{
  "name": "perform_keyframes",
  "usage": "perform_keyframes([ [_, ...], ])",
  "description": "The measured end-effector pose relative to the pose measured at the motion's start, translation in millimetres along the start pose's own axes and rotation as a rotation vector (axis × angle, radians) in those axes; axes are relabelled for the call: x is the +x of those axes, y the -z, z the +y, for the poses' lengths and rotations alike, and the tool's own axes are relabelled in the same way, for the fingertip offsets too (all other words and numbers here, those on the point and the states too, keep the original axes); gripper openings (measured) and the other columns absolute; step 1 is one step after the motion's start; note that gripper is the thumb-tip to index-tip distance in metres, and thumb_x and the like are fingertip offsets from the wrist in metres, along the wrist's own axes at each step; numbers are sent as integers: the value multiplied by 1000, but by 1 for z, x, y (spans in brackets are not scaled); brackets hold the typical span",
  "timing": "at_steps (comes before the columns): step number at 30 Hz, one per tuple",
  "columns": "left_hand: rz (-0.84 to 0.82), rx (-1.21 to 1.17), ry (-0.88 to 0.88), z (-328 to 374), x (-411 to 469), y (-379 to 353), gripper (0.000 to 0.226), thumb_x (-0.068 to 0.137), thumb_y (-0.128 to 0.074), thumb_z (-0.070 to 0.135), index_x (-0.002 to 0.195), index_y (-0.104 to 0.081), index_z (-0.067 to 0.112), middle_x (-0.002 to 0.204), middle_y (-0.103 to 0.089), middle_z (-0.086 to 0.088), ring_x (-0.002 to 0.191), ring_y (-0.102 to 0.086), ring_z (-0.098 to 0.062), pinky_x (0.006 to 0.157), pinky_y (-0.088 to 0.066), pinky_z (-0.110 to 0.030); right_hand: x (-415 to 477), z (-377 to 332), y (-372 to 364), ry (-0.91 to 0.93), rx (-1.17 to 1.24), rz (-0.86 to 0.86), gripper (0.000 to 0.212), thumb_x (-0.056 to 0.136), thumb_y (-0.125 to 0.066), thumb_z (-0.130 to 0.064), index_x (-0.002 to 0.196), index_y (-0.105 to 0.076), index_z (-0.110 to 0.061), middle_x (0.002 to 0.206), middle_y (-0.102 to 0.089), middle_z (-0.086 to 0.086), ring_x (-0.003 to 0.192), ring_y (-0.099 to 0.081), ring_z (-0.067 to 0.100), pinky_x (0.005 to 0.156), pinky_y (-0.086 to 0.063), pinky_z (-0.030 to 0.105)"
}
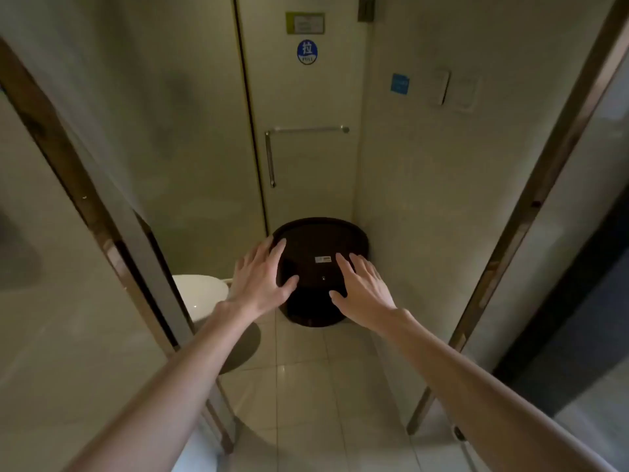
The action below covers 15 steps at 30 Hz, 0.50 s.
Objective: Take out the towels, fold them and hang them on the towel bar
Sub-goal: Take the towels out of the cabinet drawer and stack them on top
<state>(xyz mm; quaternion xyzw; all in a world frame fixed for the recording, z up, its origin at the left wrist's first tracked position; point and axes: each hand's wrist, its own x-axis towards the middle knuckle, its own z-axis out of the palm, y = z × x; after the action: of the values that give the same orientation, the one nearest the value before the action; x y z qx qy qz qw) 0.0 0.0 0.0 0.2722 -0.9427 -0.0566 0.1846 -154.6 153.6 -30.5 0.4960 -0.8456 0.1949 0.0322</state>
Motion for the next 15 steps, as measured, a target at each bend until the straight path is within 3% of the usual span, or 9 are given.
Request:
perform_keyframes([
  [6,-31,25,26,-16,56,-39,78,88,-46,57,151,-15,23,158,-15,-6,145,-14,-26,115,-15,-45,54,38,-34,-74,28,-52,79,89,-55,-45,151,-9,-25,156,-19,9,146,-12,26,115,-22,39],
  [10,-51,17,60,-29,108,-61,77,89,-45,56,151,-12,24,159,-13,-4,145,-11,-26,115,-11,-43,110,65,-53,-51,-10,-55,79,91,-52,-47,152,-10,-21,157,-19,12,146,-13,28,117,-14,37],
  [15,-91,59,92,-42,182,-85,79,87,-47,56,151,-14,23,158,-15,-6,144,-15,-27,114,-15,-44,178,95,-70,-58,12,-59,79,90,-52,-49,152,-11,-22,157,-21,12,146,-15,29,116,-13,38],
])
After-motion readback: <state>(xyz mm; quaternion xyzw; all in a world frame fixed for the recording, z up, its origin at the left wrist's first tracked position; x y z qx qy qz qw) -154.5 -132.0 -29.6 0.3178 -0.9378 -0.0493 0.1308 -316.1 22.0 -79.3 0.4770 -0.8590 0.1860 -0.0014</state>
